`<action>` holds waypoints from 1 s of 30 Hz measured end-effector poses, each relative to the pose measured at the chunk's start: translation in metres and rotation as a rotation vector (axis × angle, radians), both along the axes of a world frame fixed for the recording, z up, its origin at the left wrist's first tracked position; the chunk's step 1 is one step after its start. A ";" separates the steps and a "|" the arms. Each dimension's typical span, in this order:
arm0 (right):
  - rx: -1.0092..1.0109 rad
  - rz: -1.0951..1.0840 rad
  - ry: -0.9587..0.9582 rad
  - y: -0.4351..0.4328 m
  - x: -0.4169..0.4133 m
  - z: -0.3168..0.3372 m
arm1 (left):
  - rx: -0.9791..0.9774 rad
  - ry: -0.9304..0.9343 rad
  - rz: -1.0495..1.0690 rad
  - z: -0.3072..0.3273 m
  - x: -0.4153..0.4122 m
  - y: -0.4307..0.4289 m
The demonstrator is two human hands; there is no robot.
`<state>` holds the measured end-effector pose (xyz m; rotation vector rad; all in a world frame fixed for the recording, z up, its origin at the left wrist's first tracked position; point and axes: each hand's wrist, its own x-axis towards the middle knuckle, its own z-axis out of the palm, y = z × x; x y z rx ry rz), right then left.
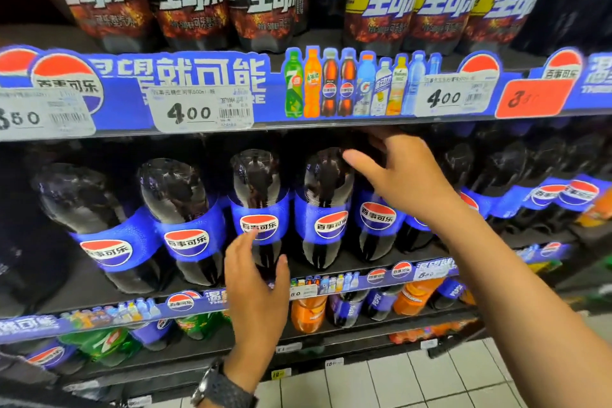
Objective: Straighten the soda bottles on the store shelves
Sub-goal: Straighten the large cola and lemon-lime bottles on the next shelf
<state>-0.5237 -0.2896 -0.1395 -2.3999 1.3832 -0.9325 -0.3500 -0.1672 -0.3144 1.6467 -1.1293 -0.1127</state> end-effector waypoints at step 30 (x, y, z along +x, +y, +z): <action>0.255 0.045 -0.211 -0.093 -0.133 -0.003 | 0.317 -0.185 -0.278 0.193 -0.153 -0.147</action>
